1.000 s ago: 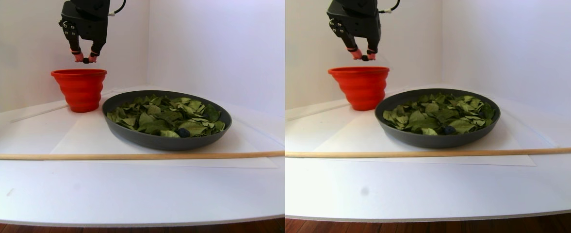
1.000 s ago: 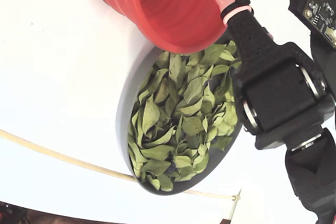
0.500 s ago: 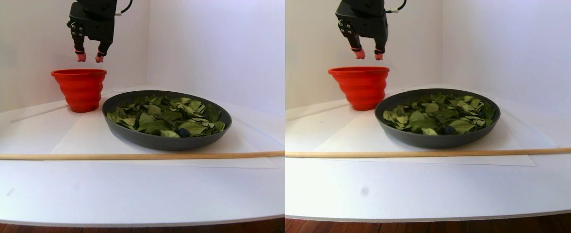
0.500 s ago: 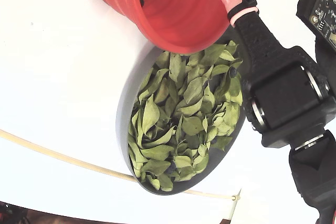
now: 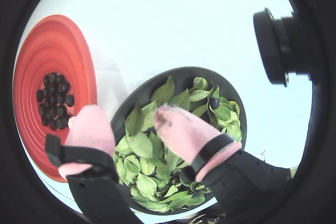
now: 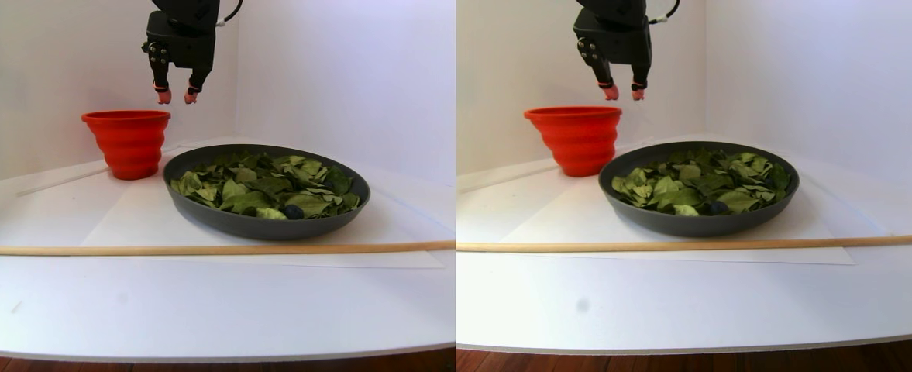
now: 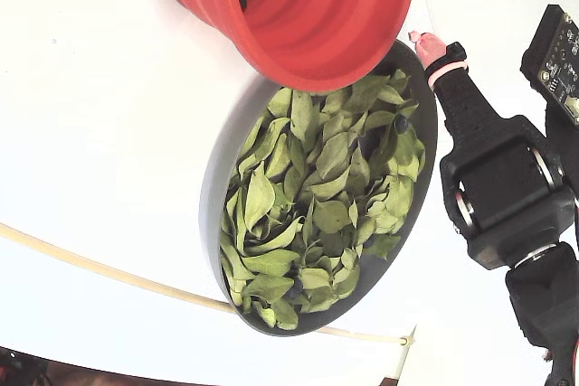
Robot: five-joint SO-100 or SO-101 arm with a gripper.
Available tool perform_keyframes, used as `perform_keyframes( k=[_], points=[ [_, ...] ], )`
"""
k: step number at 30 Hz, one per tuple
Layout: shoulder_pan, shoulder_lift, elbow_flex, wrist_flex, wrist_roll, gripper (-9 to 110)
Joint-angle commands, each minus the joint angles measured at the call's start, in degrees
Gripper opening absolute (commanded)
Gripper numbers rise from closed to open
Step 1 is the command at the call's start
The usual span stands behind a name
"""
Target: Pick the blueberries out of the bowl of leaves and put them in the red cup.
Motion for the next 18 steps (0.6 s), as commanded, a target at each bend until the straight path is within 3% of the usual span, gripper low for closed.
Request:
perform_keyframes(
  k=[1,18],
  points=[
    [1.5,9.2,-1.4,0.6,-0.4,17],
    [7.5,9.7,-2.1,2.9,-0.4,16]
  ],
)
